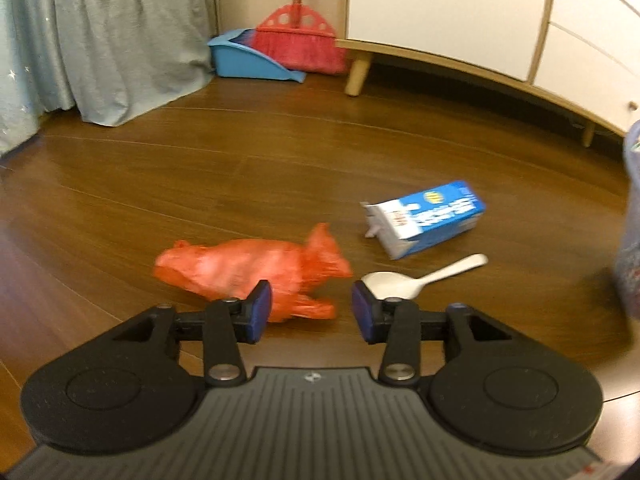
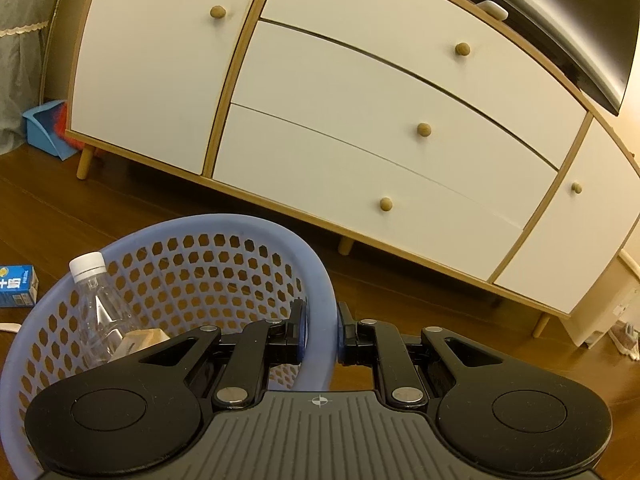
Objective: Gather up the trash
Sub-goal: 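Move the open left gripper to the orange plastic bag, then close the left gripper on the orange plastic bag, then lift the orange bag with the left gripper toward the wastebasket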
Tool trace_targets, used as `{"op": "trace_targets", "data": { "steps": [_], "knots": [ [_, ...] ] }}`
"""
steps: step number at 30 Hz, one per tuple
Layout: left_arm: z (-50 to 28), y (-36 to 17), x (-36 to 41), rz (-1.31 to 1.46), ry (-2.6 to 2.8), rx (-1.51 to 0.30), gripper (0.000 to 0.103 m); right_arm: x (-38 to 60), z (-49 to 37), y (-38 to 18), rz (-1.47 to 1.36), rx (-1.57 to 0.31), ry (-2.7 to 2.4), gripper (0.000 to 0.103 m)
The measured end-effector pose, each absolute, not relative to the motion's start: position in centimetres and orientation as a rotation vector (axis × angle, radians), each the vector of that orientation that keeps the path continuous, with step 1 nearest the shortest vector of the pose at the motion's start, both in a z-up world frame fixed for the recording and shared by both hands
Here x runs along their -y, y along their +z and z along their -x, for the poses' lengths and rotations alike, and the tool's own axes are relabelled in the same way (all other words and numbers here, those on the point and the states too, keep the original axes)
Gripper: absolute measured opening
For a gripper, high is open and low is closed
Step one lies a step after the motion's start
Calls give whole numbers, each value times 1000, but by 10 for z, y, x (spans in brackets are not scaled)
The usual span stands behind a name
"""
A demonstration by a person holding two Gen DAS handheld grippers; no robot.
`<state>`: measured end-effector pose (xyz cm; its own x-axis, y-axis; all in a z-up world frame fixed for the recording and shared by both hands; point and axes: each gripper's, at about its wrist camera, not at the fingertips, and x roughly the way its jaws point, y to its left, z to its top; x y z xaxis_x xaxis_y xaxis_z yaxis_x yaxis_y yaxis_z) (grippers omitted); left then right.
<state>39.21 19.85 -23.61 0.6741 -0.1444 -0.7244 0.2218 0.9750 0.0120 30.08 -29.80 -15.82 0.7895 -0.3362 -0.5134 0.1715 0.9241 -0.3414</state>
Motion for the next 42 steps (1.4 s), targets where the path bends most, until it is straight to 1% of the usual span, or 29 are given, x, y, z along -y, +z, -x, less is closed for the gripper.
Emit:
{"op": "trace_targets", "data": {
  "steps": [7,9,11,17,21,22,23,24,25,27,31,42],
  "knots": [
    [-415,-253,-224,-148,-155,-821,44,296,-302,-159,305,-602,-277,11],
    [-417,-257,-223,-165,-169,-819,47,295,-303,-159,307,-602,-277,11],
    [-418,-260,-218,-205,-184,-808,54,295,-303,-159,308,-602,-278,11],
    [-427,-273,-197,-316,-209,-807,66,294,-303,-159,310,-605,-282,11],
    [-438,-290,-191,-381,-161,-835,66,294,-303,-160,308,-609,-291,11],
    [-439,-293,-191,-391,-156,-838,61,294,-302,-160,304,-611,-294,11],
    [-440,-297,-192,-399,-153,-846,50,294,-302,-160,304,-612,-297,11],
    [-441,-300,-193,-400,-158,-853,41,293,-302,-161,304,-612,-299,11],
    [-441,-301,-195,-390,-171,-862,20,293,-301,-161,304,-614,-302,11],
    [-440,-303,-200,-371,-178,-873,3,293,-301,-161,302,-613,-304,11],
    [-434,-298,-205,-335,-190,-858,0,292,-301,-162,301,-610,-304,11],
    [-399,-263,-179,-305,-298,-778,0,298,-296,-162,281,-604,-292,11]
  ]
}}
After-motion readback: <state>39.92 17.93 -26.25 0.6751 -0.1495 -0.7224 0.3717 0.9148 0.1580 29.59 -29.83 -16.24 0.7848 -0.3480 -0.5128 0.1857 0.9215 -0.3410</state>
